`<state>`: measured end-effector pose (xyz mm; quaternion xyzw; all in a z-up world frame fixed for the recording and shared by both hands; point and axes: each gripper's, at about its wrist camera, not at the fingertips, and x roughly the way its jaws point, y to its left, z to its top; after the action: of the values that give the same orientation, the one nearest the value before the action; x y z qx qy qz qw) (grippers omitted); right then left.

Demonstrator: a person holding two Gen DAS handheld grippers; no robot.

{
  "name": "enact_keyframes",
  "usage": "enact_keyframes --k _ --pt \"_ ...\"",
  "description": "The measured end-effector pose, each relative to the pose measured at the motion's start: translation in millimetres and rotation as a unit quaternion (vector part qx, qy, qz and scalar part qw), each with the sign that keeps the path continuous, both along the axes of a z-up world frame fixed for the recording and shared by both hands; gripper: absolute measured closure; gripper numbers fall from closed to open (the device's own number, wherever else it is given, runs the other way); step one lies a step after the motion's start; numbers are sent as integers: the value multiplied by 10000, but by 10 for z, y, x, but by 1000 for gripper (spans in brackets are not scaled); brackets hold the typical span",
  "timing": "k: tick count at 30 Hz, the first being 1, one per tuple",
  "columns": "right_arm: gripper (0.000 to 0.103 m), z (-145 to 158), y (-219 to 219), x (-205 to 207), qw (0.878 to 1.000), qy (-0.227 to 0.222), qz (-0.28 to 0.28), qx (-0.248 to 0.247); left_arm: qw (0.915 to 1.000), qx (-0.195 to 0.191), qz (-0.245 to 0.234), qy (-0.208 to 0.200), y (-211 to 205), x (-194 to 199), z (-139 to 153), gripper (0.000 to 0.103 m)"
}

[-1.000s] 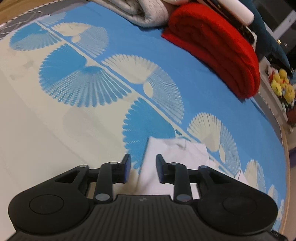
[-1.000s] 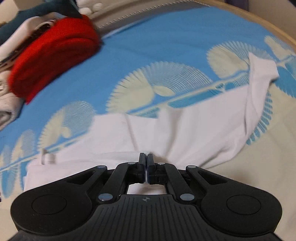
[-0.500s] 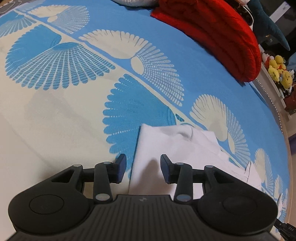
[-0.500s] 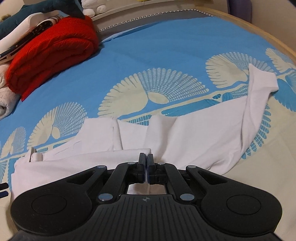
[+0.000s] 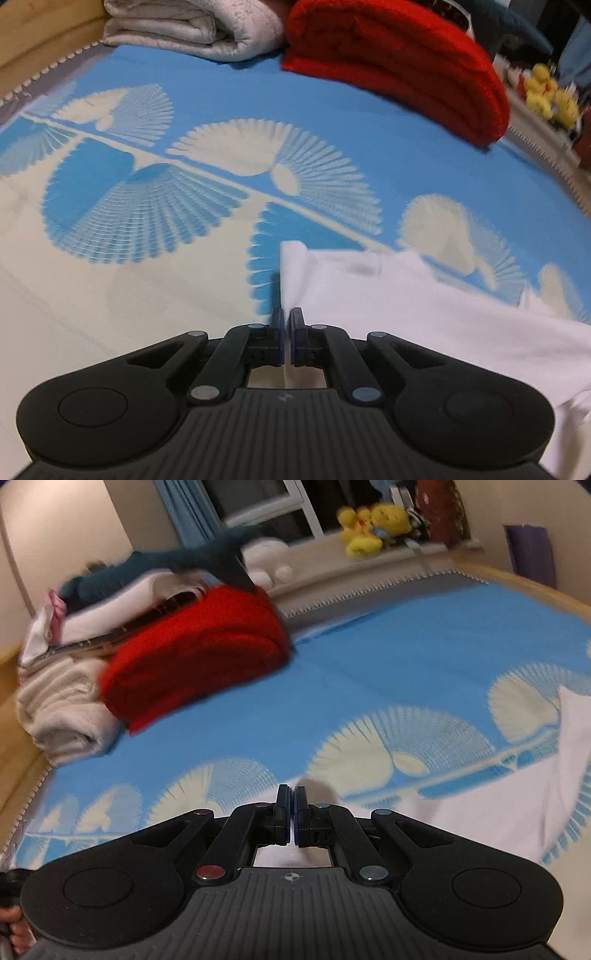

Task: Fold small clothes

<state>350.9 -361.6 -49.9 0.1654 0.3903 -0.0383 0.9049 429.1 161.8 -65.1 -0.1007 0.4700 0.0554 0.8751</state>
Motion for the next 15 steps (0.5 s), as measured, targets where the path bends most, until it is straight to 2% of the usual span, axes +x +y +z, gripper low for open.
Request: enact_keyframes --k 1,2,3,4,5,7,9,11,13,15 --pt "101 -167 -44 46 9985 503 -162 -113 9997 175 97 139 25 0 -25 98" --pt "100 -339 -94 80 9943 998 -319 -206 9993 245 140 240 53 -2 -35 93" --pt "100 -481 -139 93 9884 1404 -474 -335 9993 184 158 274 92 -20 -20 90" --pt "97 -565 -183 76 9839 1600 -670 -441 9996 27 167 206 127 -49 29 86" --pt "97 -581 -222 48 9834 1562 -827 -400 9998 -110 139 129 134 -70 83 85" --pt "97 -523 -226 36 9875 1340 -808 -186 9993 -354 -117 9 89 -121 196 83" --pt "91 -445 -174 31 9922 1063 -656 18 9969 -580 -524 91 -25 -153 232 74" --pt "73 -443 -91 55 9936 1013 -466 188 9915 -716 -1035 334 -174 -175 180 62" --pt "68 -516 -52 92 9915 1175 -456 329 9831 -742 -1522 691 -325 -221 45 54" --pt "67 -649 -87 112 9867 1421 -526 596 9759 -545 -1809 1090 -454 -277 -159 54"
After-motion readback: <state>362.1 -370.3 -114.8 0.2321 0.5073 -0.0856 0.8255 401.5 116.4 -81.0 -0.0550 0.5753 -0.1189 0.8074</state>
